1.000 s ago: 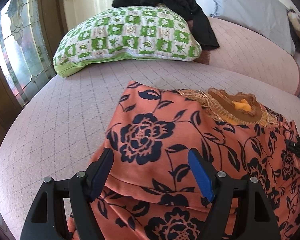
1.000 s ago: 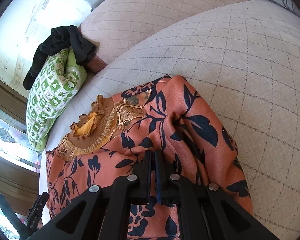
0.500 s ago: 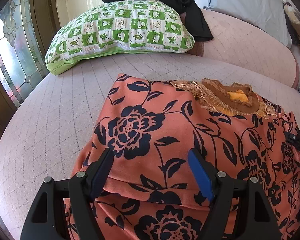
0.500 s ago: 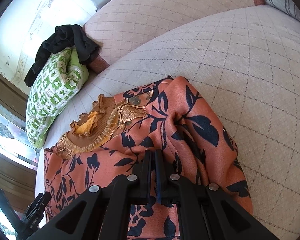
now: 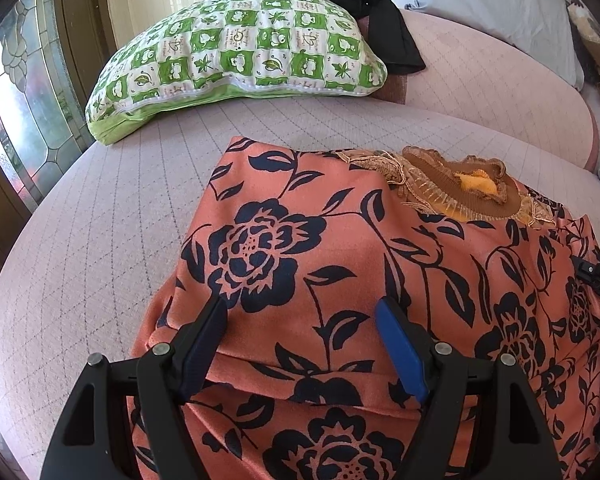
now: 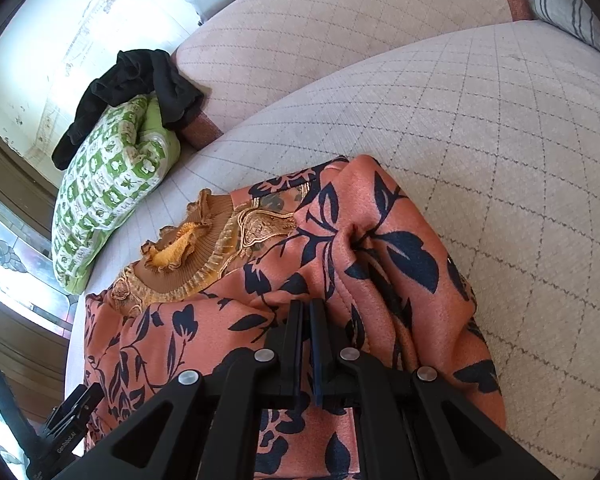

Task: Fold small clothes

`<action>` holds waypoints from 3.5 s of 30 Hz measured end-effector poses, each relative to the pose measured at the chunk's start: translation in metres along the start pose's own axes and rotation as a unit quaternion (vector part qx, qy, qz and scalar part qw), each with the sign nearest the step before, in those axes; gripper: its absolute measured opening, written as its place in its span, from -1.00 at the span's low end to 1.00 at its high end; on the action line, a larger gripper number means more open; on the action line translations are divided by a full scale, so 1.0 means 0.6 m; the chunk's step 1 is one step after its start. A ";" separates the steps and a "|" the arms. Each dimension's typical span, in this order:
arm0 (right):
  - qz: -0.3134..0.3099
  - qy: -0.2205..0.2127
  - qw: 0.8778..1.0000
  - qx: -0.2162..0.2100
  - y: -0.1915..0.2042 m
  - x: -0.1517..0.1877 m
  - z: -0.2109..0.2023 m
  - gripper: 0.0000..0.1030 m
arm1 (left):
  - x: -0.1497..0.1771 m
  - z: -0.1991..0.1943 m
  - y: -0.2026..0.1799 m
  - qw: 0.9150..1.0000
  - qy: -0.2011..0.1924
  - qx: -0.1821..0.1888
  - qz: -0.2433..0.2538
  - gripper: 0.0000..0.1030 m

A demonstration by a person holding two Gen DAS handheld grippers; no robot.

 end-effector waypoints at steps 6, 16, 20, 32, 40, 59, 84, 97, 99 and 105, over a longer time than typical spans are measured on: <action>-0.003 -0.003 1.000 0.001 -0.001 0.001 -0.003 -0.88 | 0.001 0.001 0.000 1.000 0.001 0.000 0.000 0.52; -0.007 -0.005 1.000 0.003 0.000 0.002 -0.004 -0.88 | 0.002 0.003 0.000 1.000 0.002 -0.003 0.001 0.52; -0.010 -0.007 1.000 0.004 0.000 0.002 -0.004 -0.88 | 0.004 0.005 0.001 1.000 0.004 -0.005 0.002 0.52; -0.018 -0.022 1.000 0.006 0.000 0.000 -0.006 -0.88 | 0.006 0.010 0.004 1.000 0.009 -0.007 0.003 0.62; -0.018 -0.028 0.999 0.003 -0.002 0.002 -0.009 -0.89 | 0.006 0.015 0.005 1.000 0.012 -0.009 0.000 0.68; -0.016 -0.033 0.999 -0.001 -0.003 0.002 -0.013 -0.89 | 0.008 0.017 0.006 1.000 0.015 -0.011 -0.003 0.76; -0.009 -0.037 0.999 -0.007 -0.004 0.004 -0.018 -0.89 | 0.009 0.018 0.005 1.000 0.015 -0.011 -0.003 0.80; -0.008 -0.037 0.999 -0.008 -0.003 0.003 -0.018 -0.89 | 0.009 0.018 0.005 1.000 0.016 -0.012 -0.003 0.81; -0.008 -0.037 0.999 -0.008 -0.003 0.003 -0.018 -0.89 | 0.010 0.018 0.005 1.000 0.016 -0.012 -0.003 0.81; -0.008 -0.037 0.999 -0.008 -0.003 0.003 -0.019 -0.89 | 0.010 0.019 0.005 1.000 0.016 -0.012 -0.003 0.82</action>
Point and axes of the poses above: each gripper's, at about its wrist camera, not at the fingertips, and z roughly the way its jaws point, y to its left, x to its underside, the point moved 9 cm from there along z, roughly the way its jaws point, and after that the axes turned 13 degrees about -z, right-handed, at the moved point
